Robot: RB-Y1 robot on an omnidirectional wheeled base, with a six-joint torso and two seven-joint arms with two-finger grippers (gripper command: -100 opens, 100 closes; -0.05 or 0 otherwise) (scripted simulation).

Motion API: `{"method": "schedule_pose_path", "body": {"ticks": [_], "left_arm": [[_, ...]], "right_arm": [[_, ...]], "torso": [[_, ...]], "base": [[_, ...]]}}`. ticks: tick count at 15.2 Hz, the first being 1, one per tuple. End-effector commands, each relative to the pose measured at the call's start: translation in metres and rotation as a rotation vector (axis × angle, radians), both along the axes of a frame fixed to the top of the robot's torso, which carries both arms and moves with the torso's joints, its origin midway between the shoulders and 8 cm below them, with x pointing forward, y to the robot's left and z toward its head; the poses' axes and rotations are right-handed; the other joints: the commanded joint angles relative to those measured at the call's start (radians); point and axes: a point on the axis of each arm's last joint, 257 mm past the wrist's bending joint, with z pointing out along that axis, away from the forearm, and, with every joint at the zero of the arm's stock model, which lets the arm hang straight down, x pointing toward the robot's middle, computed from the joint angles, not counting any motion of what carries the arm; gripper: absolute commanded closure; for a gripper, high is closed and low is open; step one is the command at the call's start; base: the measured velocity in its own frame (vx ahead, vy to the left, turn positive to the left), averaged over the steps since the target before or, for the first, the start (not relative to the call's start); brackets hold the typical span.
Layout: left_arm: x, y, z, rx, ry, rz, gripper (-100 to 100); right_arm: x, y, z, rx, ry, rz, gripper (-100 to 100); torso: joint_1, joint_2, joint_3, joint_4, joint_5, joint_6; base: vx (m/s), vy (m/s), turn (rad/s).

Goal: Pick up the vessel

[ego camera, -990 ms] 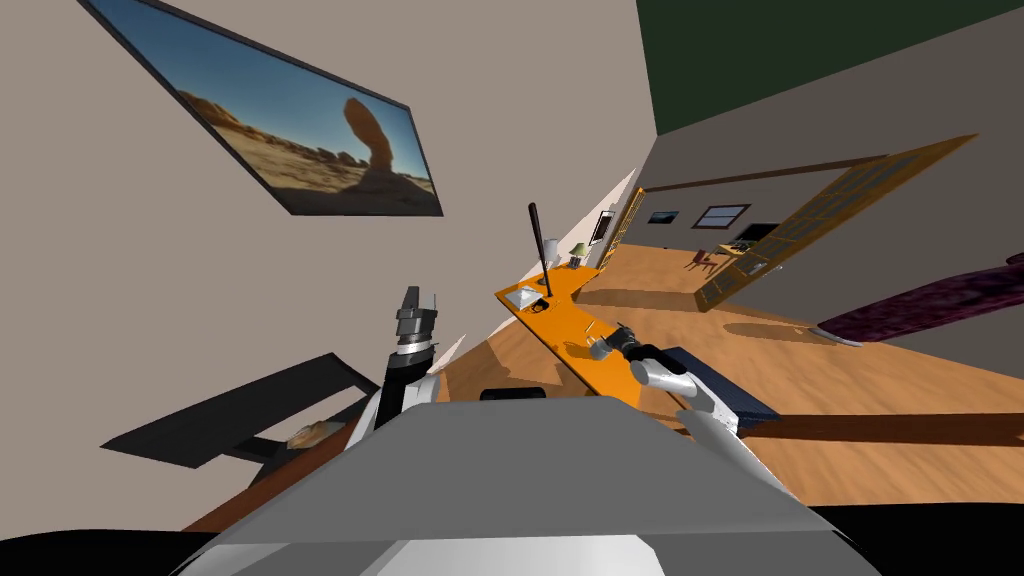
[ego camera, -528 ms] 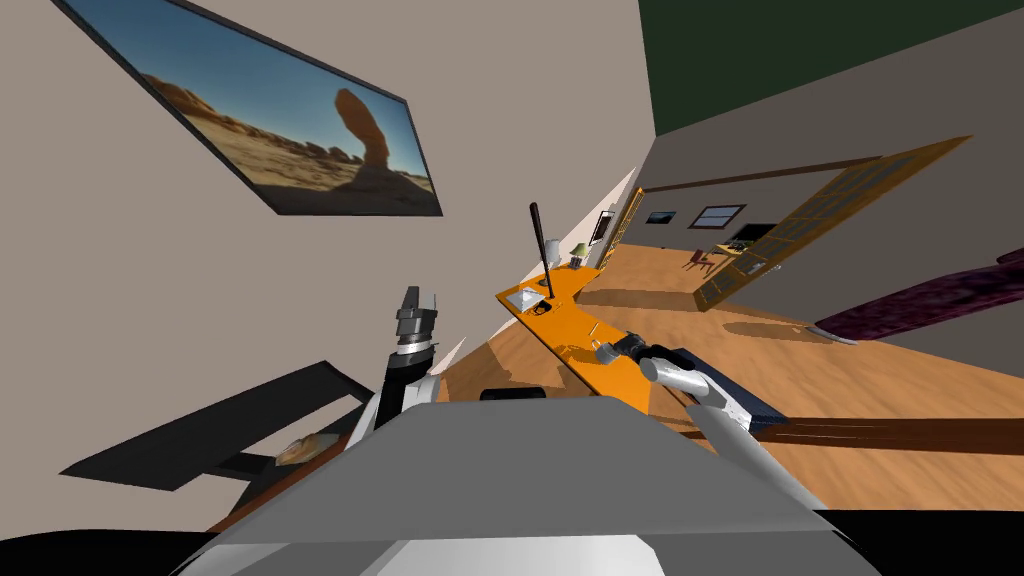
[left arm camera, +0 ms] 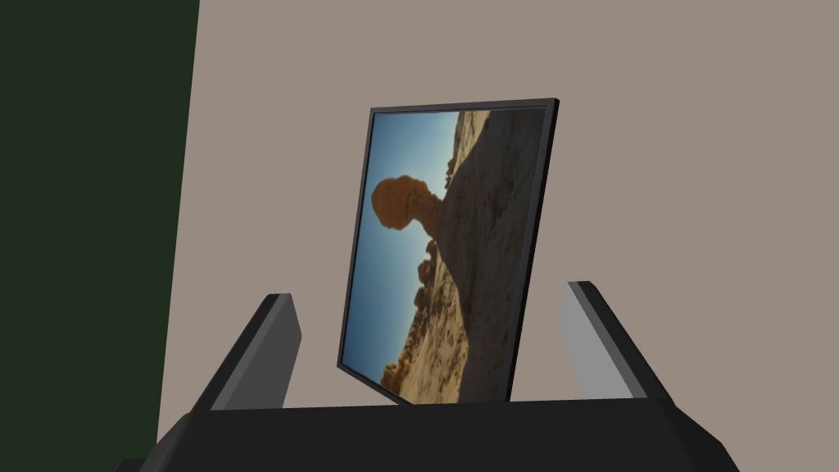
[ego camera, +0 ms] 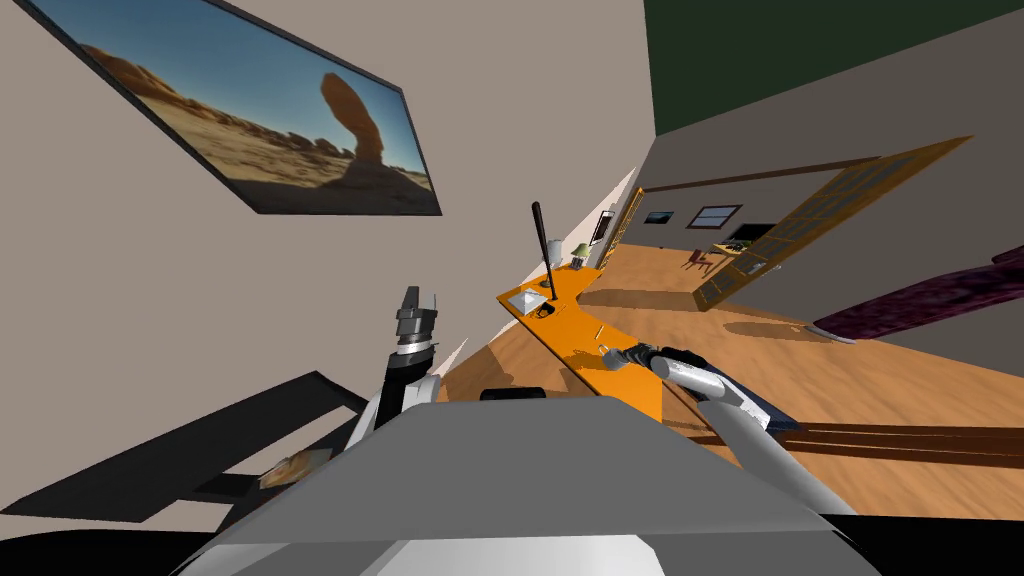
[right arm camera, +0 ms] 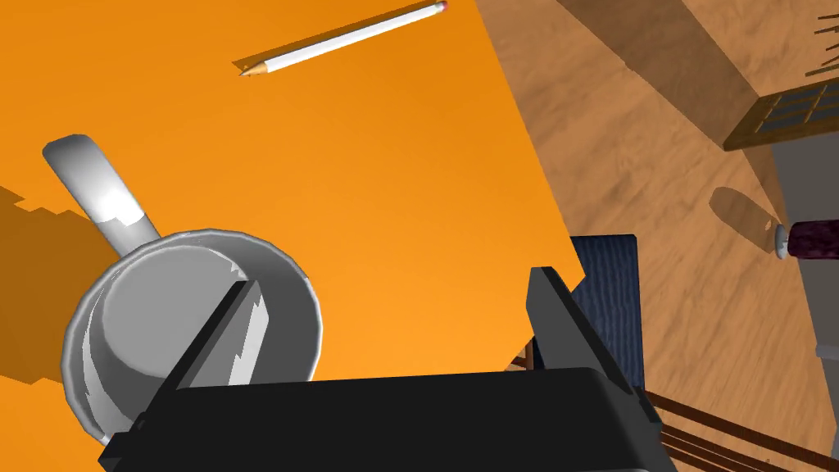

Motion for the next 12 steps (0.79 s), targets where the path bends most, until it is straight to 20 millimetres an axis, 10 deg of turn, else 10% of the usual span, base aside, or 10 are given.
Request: {"method": "schedule_pose_path", "body": {"ticks": [1, 12], "left_arm": [[0.000, 0.000, 0.000, 0.000, 0.000, 0.000, 0], [0.000, 0.000, 0.000, 0.000, 0.000, 0.000, 0]], "right_arm": [[-0.017, -0.014, -0.007, 0.066, 0.026, -0.082, -100], [-0.071, -0.045, -0.026, 0.292, 0.120, -0.358, -100]], "torso": [[0.000, 0.000, 0.000, 0.000, 0.000, 0.000], [0.000, -0.001, 0.000, 0.000, 0.000, 0.000]], "base": [[0.073, 0.050, -0.020], [0.069, 0.045, -0.020]]}}
